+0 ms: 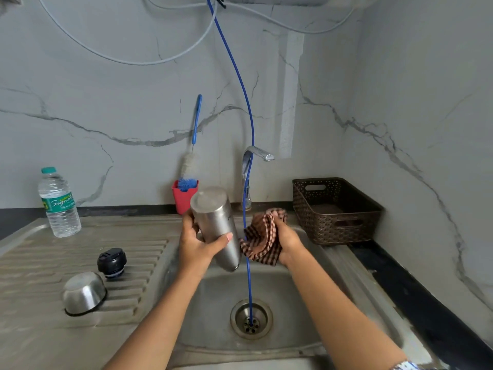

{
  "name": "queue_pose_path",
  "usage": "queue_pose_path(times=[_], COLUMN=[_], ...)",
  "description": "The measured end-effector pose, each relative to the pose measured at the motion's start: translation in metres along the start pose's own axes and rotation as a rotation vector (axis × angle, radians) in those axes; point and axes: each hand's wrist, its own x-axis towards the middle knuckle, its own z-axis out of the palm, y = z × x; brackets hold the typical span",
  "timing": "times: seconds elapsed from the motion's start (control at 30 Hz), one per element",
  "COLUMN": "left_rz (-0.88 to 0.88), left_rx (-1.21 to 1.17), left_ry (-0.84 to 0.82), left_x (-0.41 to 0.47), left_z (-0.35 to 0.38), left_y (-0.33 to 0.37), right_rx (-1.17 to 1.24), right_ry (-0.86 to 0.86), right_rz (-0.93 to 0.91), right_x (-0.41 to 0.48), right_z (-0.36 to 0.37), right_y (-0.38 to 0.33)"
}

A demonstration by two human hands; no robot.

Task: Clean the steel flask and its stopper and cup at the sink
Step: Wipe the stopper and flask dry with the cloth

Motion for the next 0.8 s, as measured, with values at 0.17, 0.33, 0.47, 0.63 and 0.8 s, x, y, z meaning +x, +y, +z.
queue_pose_path(times=[0.17, 0.33, 0.47, 0.63, 0.8], left_rz=[0.075, 0.101, 0.096, 0.072, 0.04], left_rx=[-0.076, -0.184, -0.197, -0.205, -0.22], left_ry=[0.017, 0.029, -0.009, -0.015, -0.04], left_x=[0.004, 0.003, 0.003, 0.002, 0.005], left_z=[0.002, 0.009, 0.003, -0.001, -0.004], left_y=[0.02, 0.024, 0.021, 0.021, 0.022], right_rx=[0.132, 0.263, 0.246, 0.411, 0.438], right_ry=[-0.058, -0.37, -0.262, -0.245, -0.363], right_rz=[0.319, 0.335, 0.309, 0.316, 0.295], right_x=[-0.004, -0.016, -0.011, -0.01, -0.012], right_z=[0.0, 0.028, 0.031, 0.026, 0.012], right_y=[0.047, 0.054, 0.058, 0.05, 0.032])
